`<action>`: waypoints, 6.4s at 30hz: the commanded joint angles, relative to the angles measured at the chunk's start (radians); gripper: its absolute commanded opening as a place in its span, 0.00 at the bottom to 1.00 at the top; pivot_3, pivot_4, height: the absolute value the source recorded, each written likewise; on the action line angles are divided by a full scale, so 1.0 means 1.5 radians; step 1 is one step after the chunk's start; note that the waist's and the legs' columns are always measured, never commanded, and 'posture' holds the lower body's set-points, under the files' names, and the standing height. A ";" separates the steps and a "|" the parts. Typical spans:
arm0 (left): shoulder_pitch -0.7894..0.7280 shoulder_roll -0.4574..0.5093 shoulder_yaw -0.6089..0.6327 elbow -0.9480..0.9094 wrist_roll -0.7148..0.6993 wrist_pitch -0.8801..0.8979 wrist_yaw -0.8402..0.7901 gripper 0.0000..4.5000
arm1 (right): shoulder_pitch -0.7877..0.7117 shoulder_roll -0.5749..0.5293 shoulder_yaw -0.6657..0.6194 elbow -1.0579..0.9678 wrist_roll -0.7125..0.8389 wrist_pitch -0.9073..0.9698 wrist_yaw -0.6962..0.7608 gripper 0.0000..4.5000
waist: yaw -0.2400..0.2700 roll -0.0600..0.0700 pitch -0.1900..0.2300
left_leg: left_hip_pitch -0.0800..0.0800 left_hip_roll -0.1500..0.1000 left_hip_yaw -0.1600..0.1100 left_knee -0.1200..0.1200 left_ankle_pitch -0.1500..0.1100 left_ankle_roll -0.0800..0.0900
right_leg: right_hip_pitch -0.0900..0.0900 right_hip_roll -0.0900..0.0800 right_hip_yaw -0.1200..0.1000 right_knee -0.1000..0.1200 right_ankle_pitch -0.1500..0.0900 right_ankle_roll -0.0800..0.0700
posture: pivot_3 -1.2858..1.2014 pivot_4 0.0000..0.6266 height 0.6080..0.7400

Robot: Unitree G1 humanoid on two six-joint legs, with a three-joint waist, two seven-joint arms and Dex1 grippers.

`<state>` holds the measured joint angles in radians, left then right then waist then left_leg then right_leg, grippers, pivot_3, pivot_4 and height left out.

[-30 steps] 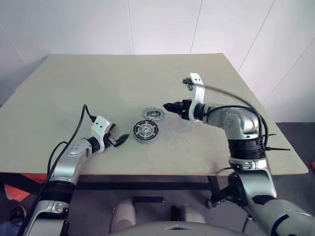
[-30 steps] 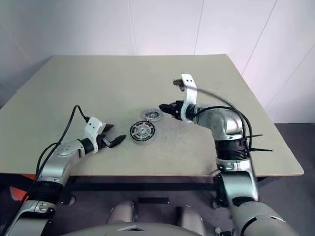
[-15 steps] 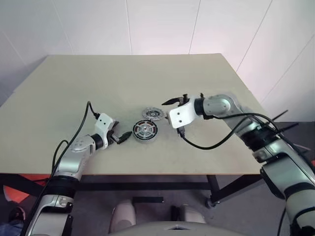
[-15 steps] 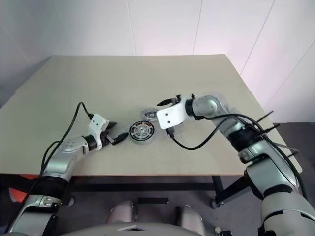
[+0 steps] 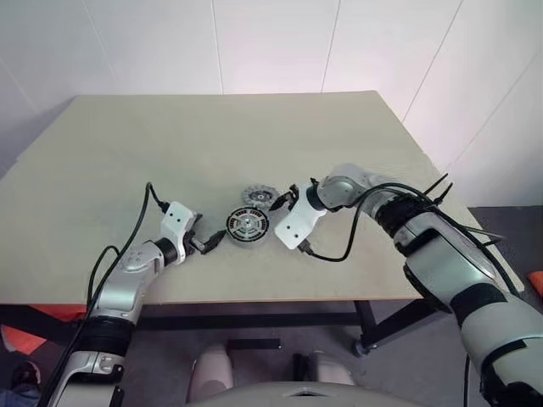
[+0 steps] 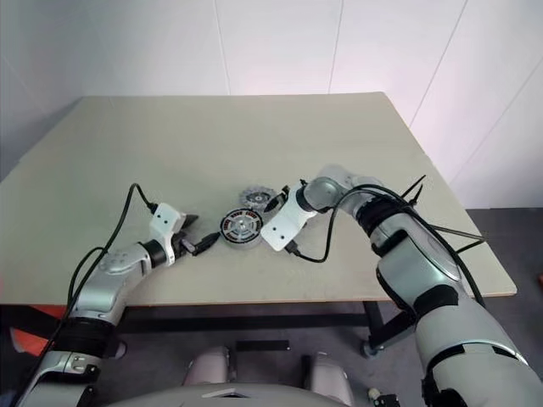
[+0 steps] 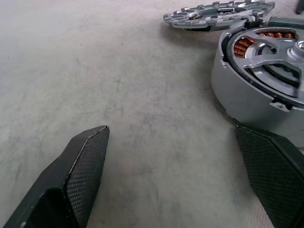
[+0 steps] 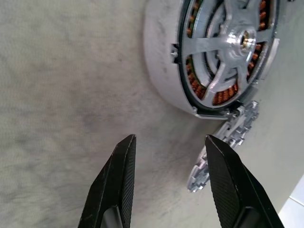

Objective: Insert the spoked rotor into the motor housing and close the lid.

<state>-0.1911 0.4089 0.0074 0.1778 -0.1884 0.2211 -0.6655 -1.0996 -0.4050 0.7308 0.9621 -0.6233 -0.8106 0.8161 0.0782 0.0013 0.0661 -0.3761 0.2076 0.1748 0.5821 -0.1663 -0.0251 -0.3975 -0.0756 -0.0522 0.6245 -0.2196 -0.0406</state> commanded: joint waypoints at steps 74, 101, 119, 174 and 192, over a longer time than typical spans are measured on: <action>-0.012 0.009 0.005 0.021 0.002 -0.011 0.006 1.00 | -0.048 0.071 -0.066 -0.045 0.026 0.018 0.013 0.47 | -0.007 0.000 0.000 | 0.003 0.001 -0.001 0.000 0.000 0.000 | 0.001 0.000 0.001 0.001 0.001 -0.002 | 0.52 0.00 1.00; -0.057 0.027 -0.029 0.070 0.012 -0.002 -0.061 1.00 | 0.227 0.204 -0.845 -0.609 0.698 1.617 -0.156 0.47 | 0.018 0.004 -0.002 | 0.009 0.000 -0.001 -0.005 0.002 -0.004 | 0.004 0.001 0.001 0.000 -0.001 0.002 | 0.52 0.00 1.00; -0.047 0.050 -0.018 0.042 0.009 0.012 -0.070 1.00 | 0.296 0.357 -0.953 -0.612 0.830 1.617 -0.561 0.47 | 0.029 0.005 -0.002 | 0.009 -0.001 -0.002 -0.014 0.006 -0.011 | 0.000 0.000 0.003 -0.002 -0.003 0.005 | 0.52 0.00 1.00; -0.059 0.057 -0.015 0.084 0.013 -0.028 -0.062 1.00 | 0.300 0.349 -0.930 -0.485 0.926 1.491 -0.664 0.47 | 0.017 0.004 -0.002 | 0.012 -0.002 -0.002 -0.014 0.004 -0.012 | -0.003 0.000 0.000 -0.003 -0.001 0.002 | 0.52 0.00 1.00; -0.049 0.079 -0.008 0.055 0.007 -0.006 -0.063 1.00 | 0.238 0.346 -0.890 -0.307 0.926 1.314 -0.598 0.47 | 0.008 0.003 -0.003 | 0.023 -0.001 -0.009 -0.016 0.003 -0.011 | 0.000 0.000 -0.001 -0.010 -0.001 0.003 | 0.52 0.00 1.00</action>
<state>-0.2602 0.5164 -0.0194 0.2960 -0.1768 0.2068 -0.7585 -0.7113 0.1091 -0.6250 0.4868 0.7659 1.1768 -0.0922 0.0907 0.0052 0.0612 -0.3423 0.2057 0.1615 0.5575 -0.1615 -0.0414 -0.3975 -0.0750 -0.0545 0.6082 -0.2216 -0.0361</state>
